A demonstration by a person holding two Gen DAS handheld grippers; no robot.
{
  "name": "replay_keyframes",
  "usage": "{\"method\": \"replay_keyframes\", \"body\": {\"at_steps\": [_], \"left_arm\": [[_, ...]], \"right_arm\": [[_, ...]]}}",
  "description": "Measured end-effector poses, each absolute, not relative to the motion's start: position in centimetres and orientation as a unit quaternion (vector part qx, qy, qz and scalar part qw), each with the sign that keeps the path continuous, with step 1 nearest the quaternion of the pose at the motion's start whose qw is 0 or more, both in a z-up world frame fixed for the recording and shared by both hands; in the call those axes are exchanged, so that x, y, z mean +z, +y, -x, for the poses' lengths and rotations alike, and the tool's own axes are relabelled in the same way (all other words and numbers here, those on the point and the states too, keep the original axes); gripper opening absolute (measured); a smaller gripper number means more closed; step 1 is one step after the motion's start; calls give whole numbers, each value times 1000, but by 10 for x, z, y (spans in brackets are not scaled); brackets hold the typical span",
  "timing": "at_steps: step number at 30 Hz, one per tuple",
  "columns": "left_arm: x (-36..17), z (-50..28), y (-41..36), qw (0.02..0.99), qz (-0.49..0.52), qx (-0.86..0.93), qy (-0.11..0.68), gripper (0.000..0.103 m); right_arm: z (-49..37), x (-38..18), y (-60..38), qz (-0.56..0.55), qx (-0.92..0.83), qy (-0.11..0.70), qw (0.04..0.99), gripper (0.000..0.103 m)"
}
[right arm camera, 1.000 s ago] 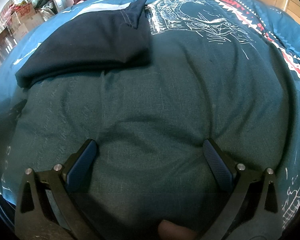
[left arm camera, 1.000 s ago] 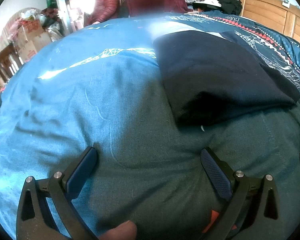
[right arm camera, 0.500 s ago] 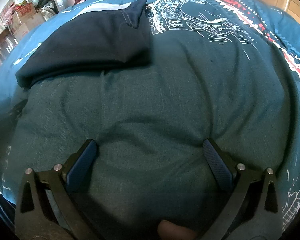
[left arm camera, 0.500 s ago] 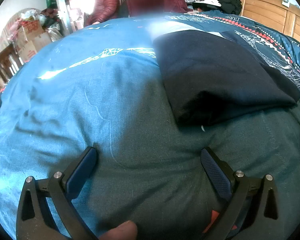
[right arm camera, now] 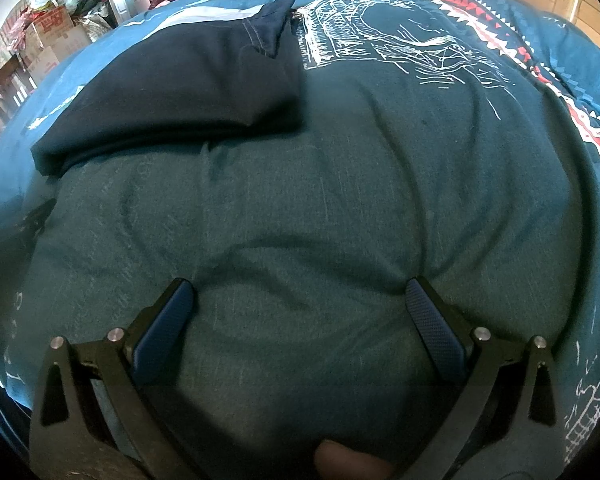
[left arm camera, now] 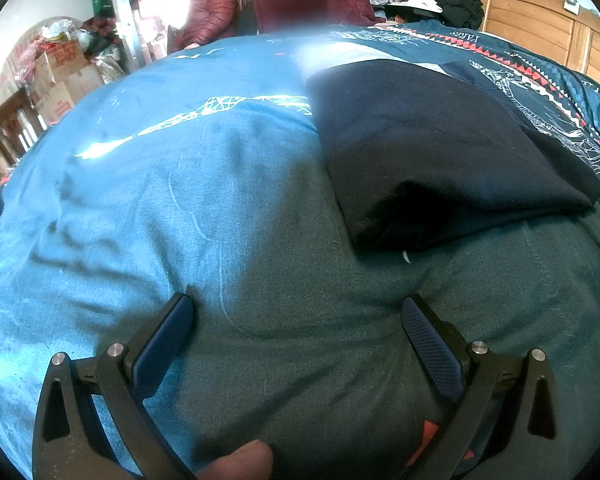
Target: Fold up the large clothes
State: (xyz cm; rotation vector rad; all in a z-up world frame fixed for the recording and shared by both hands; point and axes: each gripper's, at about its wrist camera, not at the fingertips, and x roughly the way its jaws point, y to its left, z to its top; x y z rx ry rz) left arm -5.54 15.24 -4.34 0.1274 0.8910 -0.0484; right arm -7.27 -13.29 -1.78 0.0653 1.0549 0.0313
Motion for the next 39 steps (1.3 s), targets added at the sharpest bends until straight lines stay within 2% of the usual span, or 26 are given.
{"method": "replay_keyframes", "body": {"at_steps": [39], "left_arm": [[-41, 53, 153, 896, -56, -24, 440, 103]], "right_arm": [[69, -16, -130, -27, 10, 502, 864, 103]]}}
